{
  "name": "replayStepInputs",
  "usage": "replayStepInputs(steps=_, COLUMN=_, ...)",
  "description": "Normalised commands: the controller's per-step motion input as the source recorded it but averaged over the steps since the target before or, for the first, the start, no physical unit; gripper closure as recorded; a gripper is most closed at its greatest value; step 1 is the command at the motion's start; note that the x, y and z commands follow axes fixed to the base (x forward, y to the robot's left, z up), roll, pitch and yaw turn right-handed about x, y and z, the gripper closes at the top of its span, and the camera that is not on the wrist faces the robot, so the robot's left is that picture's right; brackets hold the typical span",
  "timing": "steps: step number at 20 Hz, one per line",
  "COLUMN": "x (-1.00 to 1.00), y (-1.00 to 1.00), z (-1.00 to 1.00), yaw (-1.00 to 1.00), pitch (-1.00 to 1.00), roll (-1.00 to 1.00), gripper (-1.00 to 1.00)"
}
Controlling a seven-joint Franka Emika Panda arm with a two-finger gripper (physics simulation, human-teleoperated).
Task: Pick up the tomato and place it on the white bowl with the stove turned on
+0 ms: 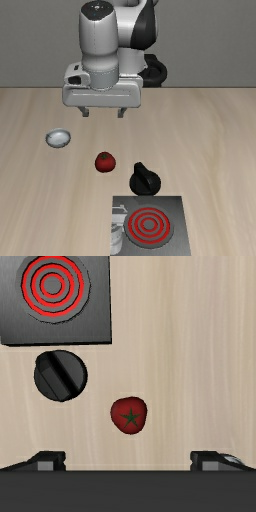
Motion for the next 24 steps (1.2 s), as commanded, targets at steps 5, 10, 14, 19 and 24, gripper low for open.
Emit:
replayStepInputs(steps=5, x=0.0, y=0.0, z=-1.0, yaw=0.0, pitch=0.0, roll=0.0, gripper=-1.0)
replayStepInputs(steps=10, x=0.0, y=0.0, z=-1.0, yaw=0.0, pitch=0.0, roll=0.0, gripper=-1.0)
replayStepInputs(steps=14, x=0.0, y=0.0, z=-1.0, yaw=0.0, pitch=0.0, roll=0.0, gripper=-1.0)
replayStepInputs(steps=19, x=-0.2, y=0.0, z=-0.2, yaw=0.0, pitch=0.0, roll=0.0, gripper=1.0)
replayStepInputs(steps=24, x=0.0, y=0.0, z=0.0, yaw=0.0, pitch=0.0, roll=0.0, gripper=1.0)
